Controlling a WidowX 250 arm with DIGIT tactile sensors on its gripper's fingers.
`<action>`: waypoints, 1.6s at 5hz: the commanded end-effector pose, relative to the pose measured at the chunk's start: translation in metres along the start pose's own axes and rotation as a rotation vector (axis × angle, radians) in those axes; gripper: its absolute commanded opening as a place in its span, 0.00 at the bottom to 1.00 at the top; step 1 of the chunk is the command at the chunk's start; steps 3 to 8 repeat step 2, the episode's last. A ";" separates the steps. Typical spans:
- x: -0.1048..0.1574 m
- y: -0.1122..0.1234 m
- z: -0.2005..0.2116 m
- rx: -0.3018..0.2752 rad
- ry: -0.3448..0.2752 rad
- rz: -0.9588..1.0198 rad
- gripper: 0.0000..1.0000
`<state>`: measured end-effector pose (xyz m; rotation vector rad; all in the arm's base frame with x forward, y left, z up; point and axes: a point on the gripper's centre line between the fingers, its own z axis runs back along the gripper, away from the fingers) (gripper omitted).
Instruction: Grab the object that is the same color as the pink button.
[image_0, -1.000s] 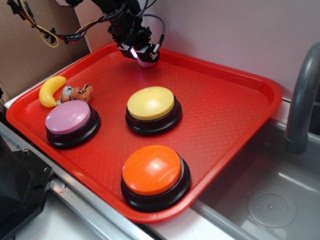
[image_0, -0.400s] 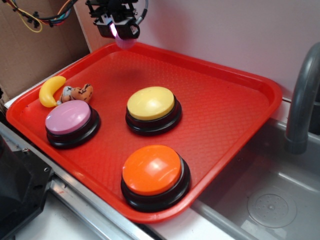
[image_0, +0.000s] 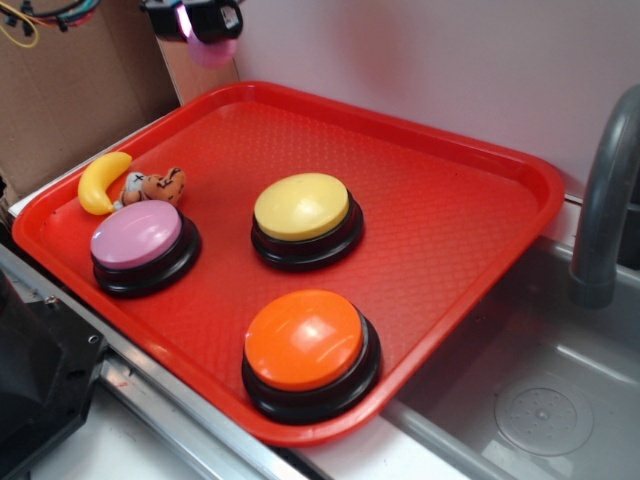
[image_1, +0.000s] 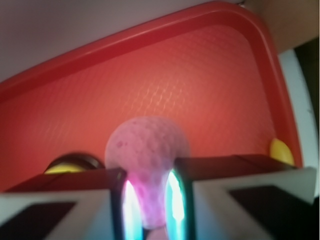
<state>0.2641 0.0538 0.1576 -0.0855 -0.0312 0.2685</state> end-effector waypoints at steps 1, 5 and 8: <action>-0.027 -0.010 0.026 0.015 -0.011 -0.026 0.00; -0.032 -0.009 0.023 0.003 -0.016 -0.028 0.00; -0.032 -0.009 0.023 0.003 -0.016 -0.028 0.00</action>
